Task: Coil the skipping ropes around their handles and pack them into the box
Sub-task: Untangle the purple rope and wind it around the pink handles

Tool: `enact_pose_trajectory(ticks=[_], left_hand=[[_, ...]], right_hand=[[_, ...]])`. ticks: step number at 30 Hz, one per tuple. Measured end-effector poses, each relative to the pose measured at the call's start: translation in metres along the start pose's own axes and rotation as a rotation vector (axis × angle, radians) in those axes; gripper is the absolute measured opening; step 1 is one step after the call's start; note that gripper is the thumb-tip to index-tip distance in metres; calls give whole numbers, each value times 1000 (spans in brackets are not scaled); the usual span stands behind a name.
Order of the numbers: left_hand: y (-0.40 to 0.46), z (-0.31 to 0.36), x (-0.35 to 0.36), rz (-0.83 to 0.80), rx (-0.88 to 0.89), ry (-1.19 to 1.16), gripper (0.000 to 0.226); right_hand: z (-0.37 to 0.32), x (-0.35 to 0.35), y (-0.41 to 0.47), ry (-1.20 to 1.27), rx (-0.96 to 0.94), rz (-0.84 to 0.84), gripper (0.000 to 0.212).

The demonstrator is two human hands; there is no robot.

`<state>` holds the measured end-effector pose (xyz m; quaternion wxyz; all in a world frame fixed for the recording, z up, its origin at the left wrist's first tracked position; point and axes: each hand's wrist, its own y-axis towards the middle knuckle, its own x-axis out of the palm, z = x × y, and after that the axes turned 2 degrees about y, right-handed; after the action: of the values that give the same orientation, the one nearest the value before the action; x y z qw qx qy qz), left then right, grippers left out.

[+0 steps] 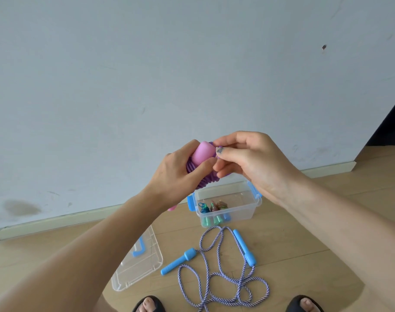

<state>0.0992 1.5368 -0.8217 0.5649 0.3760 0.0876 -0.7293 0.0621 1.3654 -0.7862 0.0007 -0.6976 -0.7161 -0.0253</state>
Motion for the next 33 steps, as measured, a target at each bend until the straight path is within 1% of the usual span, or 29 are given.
enact_pose_trajectory(ticks=[2, 6, 9, 11, 15, 18, 20, 22, 24, 26, 28, 30, 31, 33], left_hand=[[-1, 2, -2, -15, 18, 0, 36], [-2, 4, -2, -73, -13, -123, 44], [-3, 5, 0, -16, 42, -24, 38], [-3, 6, 1, 15, 59, 0, 37], [-3, 7, 1, 61, 86, -25, 37], [-1, 7, -1, 44, 102, -71, 33], [-1, 8, -2, 15, 97, -100, 28], [-1, 9, -2, -5, 90, -142, 24], [0, 9, -2, -18, 98, -159, 25], [0, 10, -3, -40, 116, -161, 23], [0, 11, -4, -68, 127, -168, 15], [-1, 12, -3, -93, 102, -195, 12], [-1, 13, -2, -108, 83, -211, 14], [-1, 14, 0, -140, 38, -231, 29]], right_hand=[[1, -2, 1, -77, -12, -3, 14], [-1, -9, 3, -184, -45, 7, 18], [-1, -17, 3, -210, -79, -18, 10], [1, -20, 2, -208, -94, -20, 7], [3, -20, 1, -205, -111, -29, 10], [5, -19, 1, -134, -90, -22, 11], [5, -18, 1, -52, -42, -33, 10], [4, -18, 1, 89, 18, -74, 10], [2, -19, 1, 189, 65, -129, 12], [1, -21, 3, 210, 81, -166, 15], [0, -24, 5, 228, 95, -195, 19], [-1, -26, 7, 220, 103, -231, 21], [-1, -28, 8, 201, 101, -249, 19], [0, -29, 9, 152, 102, -271, 16]])
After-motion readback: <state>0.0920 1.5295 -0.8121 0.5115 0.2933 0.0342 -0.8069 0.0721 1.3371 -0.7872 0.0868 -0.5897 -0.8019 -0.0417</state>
